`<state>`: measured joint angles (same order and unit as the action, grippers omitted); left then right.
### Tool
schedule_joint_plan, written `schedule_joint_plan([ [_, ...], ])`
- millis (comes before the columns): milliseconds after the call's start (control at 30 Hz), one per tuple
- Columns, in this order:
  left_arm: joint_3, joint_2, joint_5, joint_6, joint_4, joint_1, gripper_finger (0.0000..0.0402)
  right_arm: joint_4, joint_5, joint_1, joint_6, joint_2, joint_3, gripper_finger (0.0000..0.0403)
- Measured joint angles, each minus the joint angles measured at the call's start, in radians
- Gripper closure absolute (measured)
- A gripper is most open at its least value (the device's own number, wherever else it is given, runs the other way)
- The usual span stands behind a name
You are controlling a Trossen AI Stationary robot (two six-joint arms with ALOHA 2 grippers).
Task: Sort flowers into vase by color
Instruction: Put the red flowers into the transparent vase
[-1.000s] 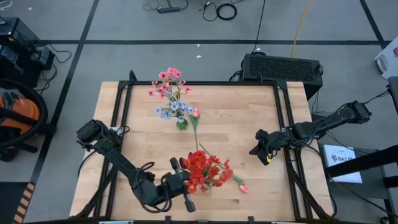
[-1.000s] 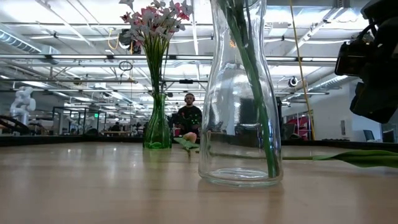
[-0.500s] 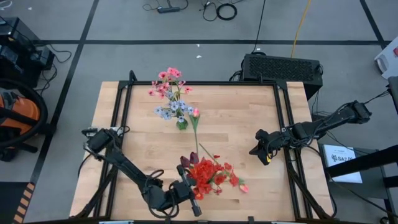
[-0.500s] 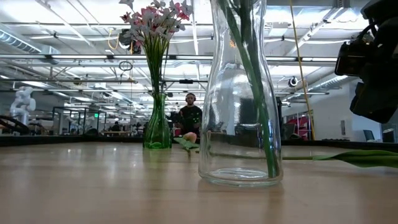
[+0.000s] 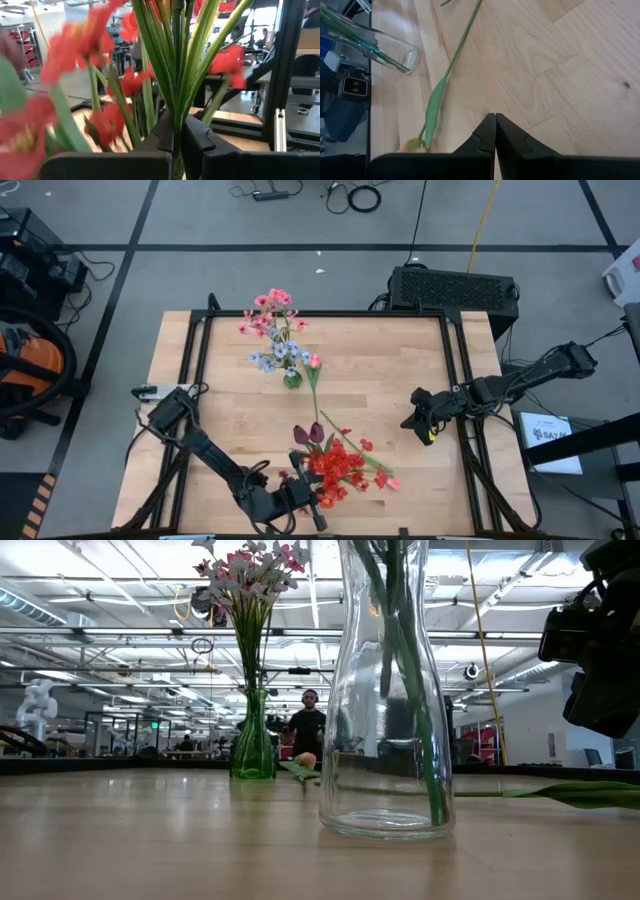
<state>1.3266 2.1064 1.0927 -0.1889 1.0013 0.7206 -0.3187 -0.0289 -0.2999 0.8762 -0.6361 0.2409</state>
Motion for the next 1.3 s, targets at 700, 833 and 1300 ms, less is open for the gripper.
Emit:
schedule_joint_plan([
  [700, -0.001, 0.053, 0.048, 0.204, -0.131, 0.013, 0.0376, 0.000, 0.000, 0.000, 0.017, 0.000, 0.000, 0.0403],
  [833, -0.001, 0.053, 0.044, 0.207, -0.129, 0.012, 0.0362, 0.000, 0.000, 0.000, 0.007, 0.000, 0.000, 0.0403],
  [1300, -0.001, 0.017, 0.041, 0.201, -0.129, 0.012, 0.0273, 0.000, 0.000, 0.000, 0.006, 0.000, 0.000, 0.0403],
])
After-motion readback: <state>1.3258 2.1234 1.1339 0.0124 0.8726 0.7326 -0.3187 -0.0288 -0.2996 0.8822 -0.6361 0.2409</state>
